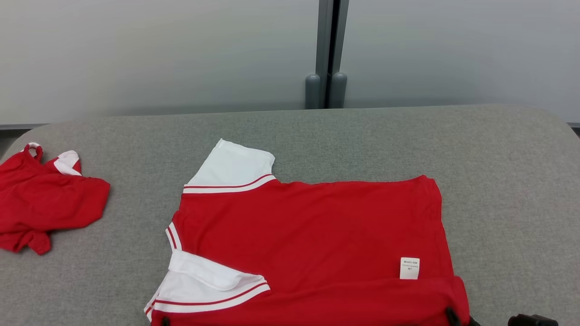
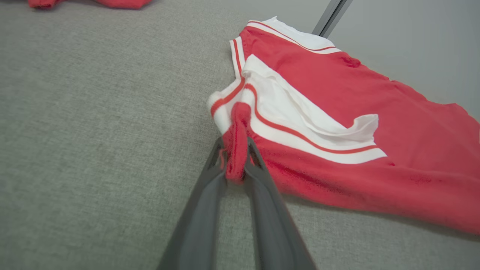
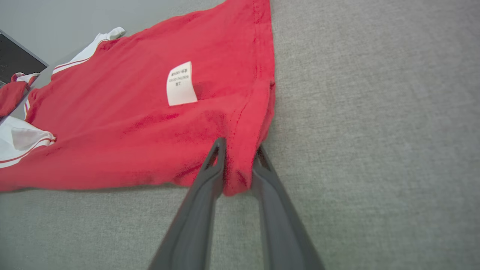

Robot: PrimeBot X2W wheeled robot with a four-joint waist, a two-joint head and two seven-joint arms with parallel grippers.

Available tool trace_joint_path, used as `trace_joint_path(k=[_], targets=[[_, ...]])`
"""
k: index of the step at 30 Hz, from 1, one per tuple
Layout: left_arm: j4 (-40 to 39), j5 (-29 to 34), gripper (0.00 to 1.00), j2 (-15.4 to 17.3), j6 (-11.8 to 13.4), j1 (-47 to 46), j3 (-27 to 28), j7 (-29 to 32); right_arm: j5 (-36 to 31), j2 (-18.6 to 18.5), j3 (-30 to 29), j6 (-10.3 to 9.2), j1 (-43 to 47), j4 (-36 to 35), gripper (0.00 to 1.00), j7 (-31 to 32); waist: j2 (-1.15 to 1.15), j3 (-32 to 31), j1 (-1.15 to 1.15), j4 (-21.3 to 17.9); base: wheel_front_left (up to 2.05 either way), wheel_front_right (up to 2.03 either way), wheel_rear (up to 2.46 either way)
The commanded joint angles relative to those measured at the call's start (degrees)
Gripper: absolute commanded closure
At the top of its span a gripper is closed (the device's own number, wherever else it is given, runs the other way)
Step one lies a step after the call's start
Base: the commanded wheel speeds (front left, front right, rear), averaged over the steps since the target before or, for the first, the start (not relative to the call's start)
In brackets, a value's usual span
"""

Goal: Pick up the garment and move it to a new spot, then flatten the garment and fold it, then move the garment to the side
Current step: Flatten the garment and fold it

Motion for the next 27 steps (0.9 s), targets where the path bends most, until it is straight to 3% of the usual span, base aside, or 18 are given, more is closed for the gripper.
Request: trace_joint_path(k=[1, 7, 18, 27], targets=[[0.0, 0.1, 0.00, -0.1, 0.4, -0.2, 0.3, -0.2, -0.9, 1.1, -0.6, 0.00, 0.3, -0.9, 0.00, 0.8, 0.01, 0.0, 0.01, -0.5, 0.00, 0.00, 0.00], [-3.6, 4.0, 0.00, 0.2, 0.3, -2.1, 2.3, -0.2, -3.5, 3.7, -3.7, 0.00, -1.3, -3.4, 0.00, -2.8, 0.01, 0.0, 0.01, -0.3, 0.00, 0.00, 0.00], [-15.2, 12.1, 0.00, -3.1, -0.5, -3.7, 12.2, -0.3, -10.5, 7.0, -4.1, 0.00, -6.7, -5.6, 0.00, -9.9, 0.01, 0.0, 0.01, -0.8, 0.00, 0.00, 0.00], [-15.1, 21.1, 0.00, -3.6, -1.4, -6.6, 14.9, -0.2, -15.8, 8.1, -3.6, 0.00, -9.8, -4.2, 0.00, -12.0, 0.01, 0.0, 0.01, -0.6, 0.00, 0.00, 0.00]])
